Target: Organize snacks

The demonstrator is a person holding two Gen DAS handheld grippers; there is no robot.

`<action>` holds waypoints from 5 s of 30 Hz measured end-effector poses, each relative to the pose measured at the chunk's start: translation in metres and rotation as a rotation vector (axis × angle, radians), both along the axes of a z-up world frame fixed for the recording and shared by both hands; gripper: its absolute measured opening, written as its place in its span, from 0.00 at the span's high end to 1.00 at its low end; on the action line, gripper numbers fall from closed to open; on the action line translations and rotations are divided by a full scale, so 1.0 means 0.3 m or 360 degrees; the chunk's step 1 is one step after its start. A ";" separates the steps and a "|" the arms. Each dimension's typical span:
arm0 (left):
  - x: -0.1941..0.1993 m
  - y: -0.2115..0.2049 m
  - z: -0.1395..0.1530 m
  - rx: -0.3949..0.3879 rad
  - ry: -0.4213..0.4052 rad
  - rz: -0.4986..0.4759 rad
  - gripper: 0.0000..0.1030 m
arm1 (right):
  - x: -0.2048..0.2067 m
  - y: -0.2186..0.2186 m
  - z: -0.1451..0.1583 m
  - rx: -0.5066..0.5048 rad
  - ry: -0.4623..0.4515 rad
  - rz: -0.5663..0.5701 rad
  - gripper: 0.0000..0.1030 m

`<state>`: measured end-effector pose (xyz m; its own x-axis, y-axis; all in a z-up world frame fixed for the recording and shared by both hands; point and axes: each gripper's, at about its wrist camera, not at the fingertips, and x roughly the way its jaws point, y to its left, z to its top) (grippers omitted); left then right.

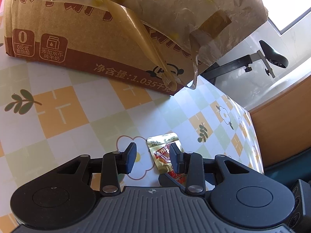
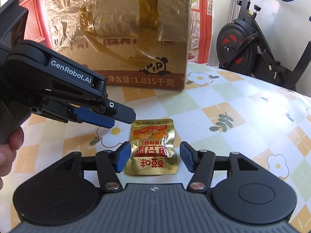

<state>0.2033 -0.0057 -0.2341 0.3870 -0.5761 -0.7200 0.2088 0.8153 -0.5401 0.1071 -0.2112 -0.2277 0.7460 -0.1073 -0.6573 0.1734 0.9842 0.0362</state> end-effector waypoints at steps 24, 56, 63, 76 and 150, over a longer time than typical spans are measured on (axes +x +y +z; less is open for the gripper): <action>-0.010 0.028 -0.043 -0.0190 0.0108 0.0037 0.62 | -0.063 -0.013 -0.007 0.0167 -0.0232 0.0020 0.66; 0.044 0.156 0.642 -0.0432 -0.0571 0.0200 0.78 | 0.205 0.116 0.674 -0.0308 -0.0752 0.0449 0.69; 0.245 0.167 0.688 -0.0356 -0.0523 0.0309 0.77 | 0.461 0.063 0.699 -0.0207 -0.0712 0.0442 0.68; 0.356 0.270 0.695 0.0078 -0.0511 0.0432 0.43 | 0.614 0.002 0.676 -0.0149 -0.0427 0.0309 0.57; -0.632 0.141 1.141 0.0670 -0.1249 0.0440 0.07 | -0.481 0.171 1.022 -0.0021 -0.0735 -0.0239 0.03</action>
<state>0.0138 0.0365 0.1081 0.9357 -0.1416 -0.3232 0.1580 0.9871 0.0248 -0.0372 -0.1599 0.0789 0.9351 -0.2423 -0.2588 0.2824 0.9504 0.1307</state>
